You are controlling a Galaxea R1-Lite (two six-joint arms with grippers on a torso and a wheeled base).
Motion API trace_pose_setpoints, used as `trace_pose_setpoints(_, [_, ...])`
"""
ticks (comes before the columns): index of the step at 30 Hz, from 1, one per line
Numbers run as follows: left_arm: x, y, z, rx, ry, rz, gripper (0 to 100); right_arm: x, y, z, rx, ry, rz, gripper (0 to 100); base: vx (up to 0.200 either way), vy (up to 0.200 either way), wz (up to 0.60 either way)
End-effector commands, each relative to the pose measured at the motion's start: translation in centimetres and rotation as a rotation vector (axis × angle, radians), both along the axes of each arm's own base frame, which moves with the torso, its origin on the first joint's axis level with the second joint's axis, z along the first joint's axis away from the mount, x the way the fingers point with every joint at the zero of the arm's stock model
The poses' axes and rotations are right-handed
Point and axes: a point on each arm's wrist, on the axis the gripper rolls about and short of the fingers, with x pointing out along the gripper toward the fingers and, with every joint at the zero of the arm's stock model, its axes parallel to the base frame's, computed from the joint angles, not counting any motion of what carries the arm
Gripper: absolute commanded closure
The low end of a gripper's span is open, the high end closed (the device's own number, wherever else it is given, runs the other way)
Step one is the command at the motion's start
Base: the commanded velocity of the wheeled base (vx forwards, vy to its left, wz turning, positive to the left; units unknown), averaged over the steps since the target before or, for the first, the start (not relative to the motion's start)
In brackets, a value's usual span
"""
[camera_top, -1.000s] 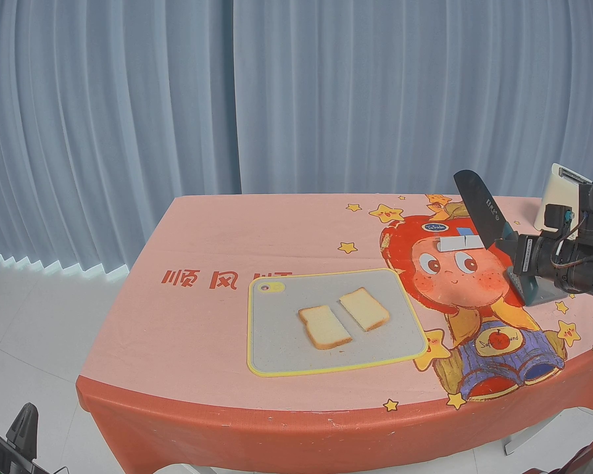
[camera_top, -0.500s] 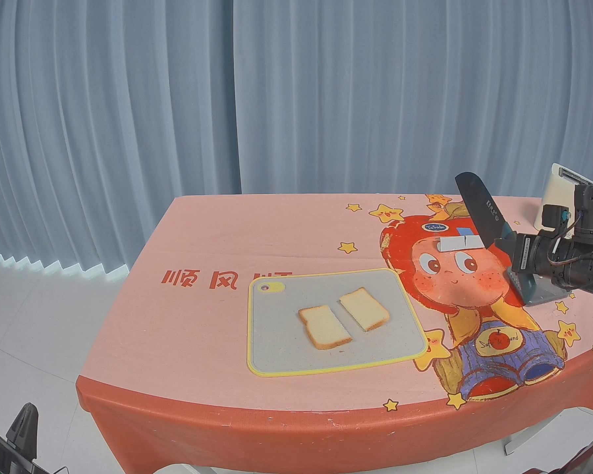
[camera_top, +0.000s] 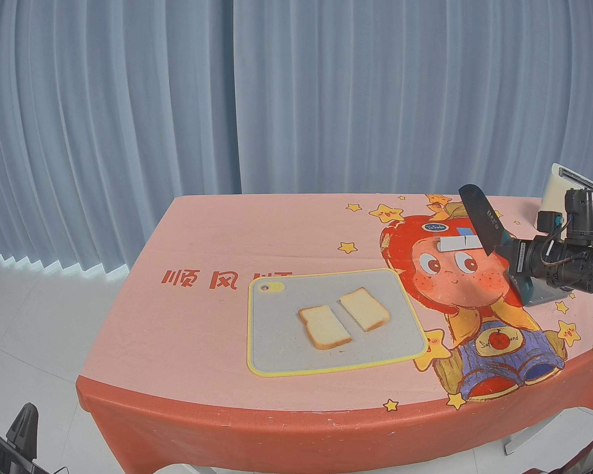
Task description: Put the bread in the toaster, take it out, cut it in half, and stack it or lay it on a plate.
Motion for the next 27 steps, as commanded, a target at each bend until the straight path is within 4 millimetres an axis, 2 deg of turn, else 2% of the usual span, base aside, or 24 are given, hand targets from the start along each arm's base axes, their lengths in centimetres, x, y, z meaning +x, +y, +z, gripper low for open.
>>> trace_pose_setpoints(1, [0.0,0.0,-0.5,0.000,0.001,0.000,100,0.4,-0.4,-0.6,0.003,0.023,-0.003,100,0.000,0.000,0.00])
trace_pose_setpoints(16, [0.0,0.0,-0.5,0.000,0.001,0.000,100,1.6,-1.4,-2.0,-0.004,0.065,-0.020,100,0.000,0.000,0.00])
trace_pose_setpoints(27, [0.0,0.0,-0.5,0.000,0.001,0.000,100,1.8,-1.3,-2.4,-0.008,0.079,-0.018,100,0.000,0.000,0.00])
